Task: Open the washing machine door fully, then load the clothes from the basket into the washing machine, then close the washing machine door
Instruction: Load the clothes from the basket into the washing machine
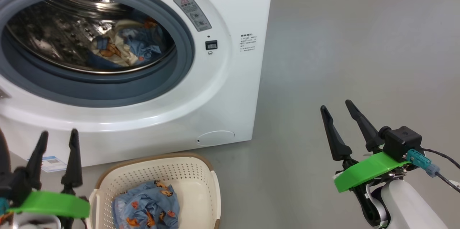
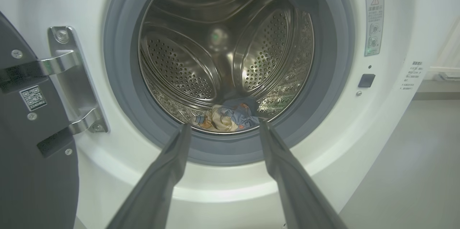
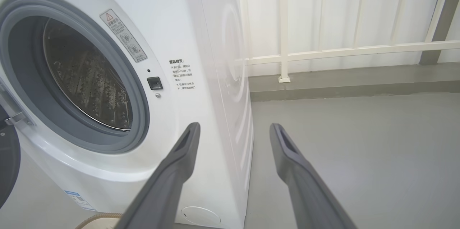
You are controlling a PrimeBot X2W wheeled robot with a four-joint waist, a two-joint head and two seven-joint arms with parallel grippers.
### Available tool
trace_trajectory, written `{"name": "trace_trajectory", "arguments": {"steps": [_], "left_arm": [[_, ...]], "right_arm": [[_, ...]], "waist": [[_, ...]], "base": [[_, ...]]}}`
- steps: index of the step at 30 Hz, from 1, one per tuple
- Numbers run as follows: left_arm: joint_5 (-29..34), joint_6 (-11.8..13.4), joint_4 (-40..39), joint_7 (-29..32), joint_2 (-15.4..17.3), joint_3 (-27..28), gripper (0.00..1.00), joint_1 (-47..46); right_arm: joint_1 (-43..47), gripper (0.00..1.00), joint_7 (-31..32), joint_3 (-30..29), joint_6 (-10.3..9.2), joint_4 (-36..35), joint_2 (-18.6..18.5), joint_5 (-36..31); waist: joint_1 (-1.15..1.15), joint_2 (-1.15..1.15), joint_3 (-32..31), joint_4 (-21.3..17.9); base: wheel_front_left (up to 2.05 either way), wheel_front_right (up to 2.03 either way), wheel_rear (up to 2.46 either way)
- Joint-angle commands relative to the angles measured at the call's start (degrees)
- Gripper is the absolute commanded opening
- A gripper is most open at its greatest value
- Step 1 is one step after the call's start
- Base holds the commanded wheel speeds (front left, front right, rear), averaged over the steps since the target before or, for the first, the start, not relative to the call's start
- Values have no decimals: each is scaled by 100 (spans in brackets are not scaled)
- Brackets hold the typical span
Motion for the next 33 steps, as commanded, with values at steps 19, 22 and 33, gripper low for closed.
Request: {"name": "trace_trajectory", "arguments": {"steps": [19,22,33], "left_arm": [[213,46,-1189,-35,-572,677,100,1364],[225,38,-1209,-35,-617,691,100,1376],[241,10,-1211,-35,-670,686,100,1332]], "right_arm": [[335,100,-45,17,31,-169,-288,73],[341,100,-45,48,31,-159,-306,92],[323,100,-45,102,31,-128,-353,120]], "waist": [[0,0,-444,263],[0,0,-457,258],[0,0,-453,260]], "base": [[0,0,0],[0,0,0],[0,0,0]]}}
